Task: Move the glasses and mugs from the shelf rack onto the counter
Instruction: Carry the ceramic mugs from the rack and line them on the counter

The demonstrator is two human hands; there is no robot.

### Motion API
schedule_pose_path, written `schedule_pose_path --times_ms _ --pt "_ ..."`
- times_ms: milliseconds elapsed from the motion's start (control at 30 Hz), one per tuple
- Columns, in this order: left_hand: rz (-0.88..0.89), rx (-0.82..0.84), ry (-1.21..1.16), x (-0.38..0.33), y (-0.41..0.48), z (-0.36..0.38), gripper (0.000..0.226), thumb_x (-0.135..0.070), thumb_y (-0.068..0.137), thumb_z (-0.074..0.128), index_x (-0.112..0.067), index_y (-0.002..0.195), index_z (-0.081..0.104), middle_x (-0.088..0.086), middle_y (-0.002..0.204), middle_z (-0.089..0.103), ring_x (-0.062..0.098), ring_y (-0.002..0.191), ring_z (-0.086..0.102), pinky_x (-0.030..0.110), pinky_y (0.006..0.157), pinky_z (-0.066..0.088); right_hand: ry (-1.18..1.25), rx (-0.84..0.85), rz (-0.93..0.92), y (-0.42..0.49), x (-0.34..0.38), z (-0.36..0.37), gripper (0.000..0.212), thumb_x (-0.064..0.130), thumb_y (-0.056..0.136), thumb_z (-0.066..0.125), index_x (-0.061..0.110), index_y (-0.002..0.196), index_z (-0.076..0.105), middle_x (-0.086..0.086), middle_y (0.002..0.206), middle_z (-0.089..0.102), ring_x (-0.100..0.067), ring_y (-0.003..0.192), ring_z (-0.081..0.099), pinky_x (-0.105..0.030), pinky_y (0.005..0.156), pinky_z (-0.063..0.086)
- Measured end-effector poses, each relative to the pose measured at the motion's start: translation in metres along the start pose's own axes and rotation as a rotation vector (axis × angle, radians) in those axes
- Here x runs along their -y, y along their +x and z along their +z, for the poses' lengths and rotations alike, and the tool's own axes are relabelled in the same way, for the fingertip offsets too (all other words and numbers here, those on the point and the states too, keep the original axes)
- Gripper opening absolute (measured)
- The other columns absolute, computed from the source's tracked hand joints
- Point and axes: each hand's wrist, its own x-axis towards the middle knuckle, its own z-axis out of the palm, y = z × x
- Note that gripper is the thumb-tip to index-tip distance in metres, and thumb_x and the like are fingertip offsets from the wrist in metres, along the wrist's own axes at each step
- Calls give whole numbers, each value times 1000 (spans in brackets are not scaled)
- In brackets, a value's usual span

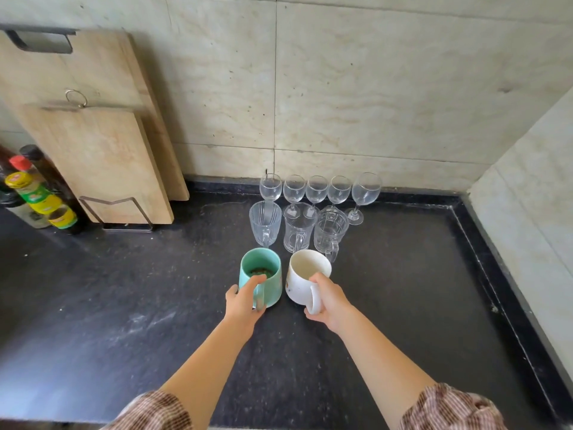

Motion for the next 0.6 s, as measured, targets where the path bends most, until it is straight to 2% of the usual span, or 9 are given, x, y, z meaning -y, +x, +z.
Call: schedule_pose_path --times_ms 67,133,267,500,600 --pt "3 28 -4 4 4 -3 68 -26 72 78 -11 129 44 15 124 53 28 99 59 34 74 56 -25 19 -1 0 -4 2 54 31 81 60 10 128 46 -15 109 49 -29 84 53 -40 78 58" --pt "8 49 -2 5 5 -7 73 -30 68 80 -12 130 46 16 127 54 25 98 60 35 78 56 -59 45 1 -1 -8 3 56 32 81 62 10 130 44 -16 106 52 -31 85 57 -39 72 58" --pt "9 76 56 6 5 -15 95 -41 50 84 -15 133 46 13 127 56 27 108 61 39 81 58 -75 83 13 -4 -16 4 53 30 86 63 9 131 43 -21 104 56 -35 94 61 -42 76 56" --pt "47 33 91 13 3 -15 56 -24 77 75 -8 125 52 14 115 60 29 103 63 39 83 57 -94 110 -3 -8 -29 4 58 30 86 65 11 136 41 -21 121 55 -35 104 60 -42 75 56" --pt "40 29 81 19 0 -17 49 -22 80 73 -8 123 53 15 113 61 33 105 63 37 83 56 -102 93 -8 -8 -30 6 59 31 87 64 12 138 40 -20 123 54 -35 106 60 -43 80 57"
